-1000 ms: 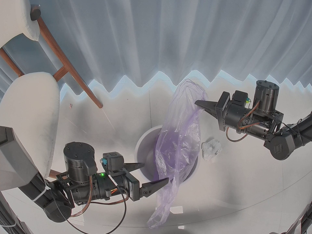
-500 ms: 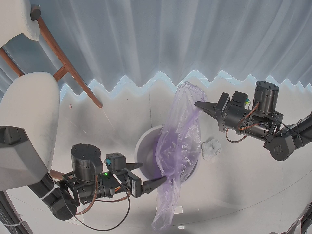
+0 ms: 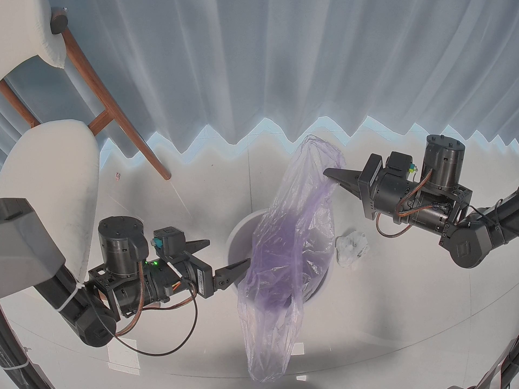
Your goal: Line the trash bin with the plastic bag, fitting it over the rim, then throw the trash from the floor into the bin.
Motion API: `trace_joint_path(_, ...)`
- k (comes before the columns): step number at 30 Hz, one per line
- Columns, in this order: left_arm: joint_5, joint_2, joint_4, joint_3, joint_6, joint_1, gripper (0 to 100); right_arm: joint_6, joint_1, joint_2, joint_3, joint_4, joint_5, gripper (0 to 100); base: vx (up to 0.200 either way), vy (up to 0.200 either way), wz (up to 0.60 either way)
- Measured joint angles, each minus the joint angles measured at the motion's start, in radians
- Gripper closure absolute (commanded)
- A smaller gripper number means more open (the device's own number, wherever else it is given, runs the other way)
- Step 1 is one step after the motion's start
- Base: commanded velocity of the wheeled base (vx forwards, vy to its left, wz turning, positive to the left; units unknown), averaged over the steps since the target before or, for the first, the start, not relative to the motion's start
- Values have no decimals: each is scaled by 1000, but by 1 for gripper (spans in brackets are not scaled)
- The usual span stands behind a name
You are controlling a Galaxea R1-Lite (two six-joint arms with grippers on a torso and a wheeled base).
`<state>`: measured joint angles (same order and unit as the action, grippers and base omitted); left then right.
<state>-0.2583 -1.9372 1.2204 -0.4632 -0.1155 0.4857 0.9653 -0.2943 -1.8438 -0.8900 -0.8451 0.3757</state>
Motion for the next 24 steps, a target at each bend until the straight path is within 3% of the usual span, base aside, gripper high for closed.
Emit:
trace_joint_path(6, -74, 71, -46, 36, -3, 7, 0, -1, 0, -2, 2, -3, 0, 100, 0, 0, 0)
trace_joint_path(24, -122, 4, -43, 95, -26, 106, 0, -5, -8, -8, 8, -9, 0, 100, 0, 0, 0)
